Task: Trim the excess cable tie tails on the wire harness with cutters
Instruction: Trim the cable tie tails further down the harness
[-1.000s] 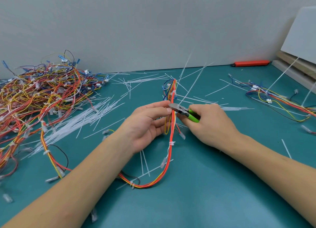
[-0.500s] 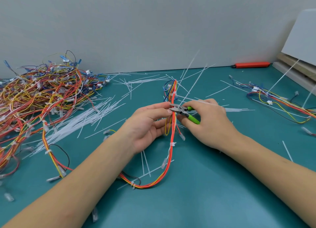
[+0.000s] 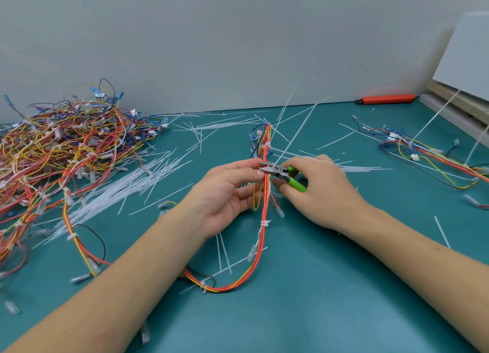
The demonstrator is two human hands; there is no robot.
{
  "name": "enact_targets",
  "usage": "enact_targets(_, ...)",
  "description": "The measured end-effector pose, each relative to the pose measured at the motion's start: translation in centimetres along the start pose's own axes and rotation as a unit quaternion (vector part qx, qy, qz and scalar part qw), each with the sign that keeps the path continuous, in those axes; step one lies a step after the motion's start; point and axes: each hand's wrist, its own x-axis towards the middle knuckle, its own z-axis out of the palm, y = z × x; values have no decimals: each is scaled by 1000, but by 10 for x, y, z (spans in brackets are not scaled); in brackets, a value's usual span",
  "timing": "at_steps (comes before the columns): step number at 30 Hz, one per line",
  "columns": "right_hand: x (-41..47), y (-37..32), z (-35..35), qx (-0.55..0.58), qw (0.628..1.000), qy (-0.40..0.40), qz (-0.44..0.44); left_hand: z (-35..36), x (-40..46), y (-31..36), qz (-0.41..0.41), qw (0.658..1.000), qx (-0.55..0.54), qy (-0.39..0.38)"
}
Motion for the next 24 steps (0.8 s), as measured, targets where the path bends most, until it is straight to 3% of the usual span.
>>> enact_targets(24,1,3,0,-4,1000,2,-3,-1,2,0,4,1000,-5,0)
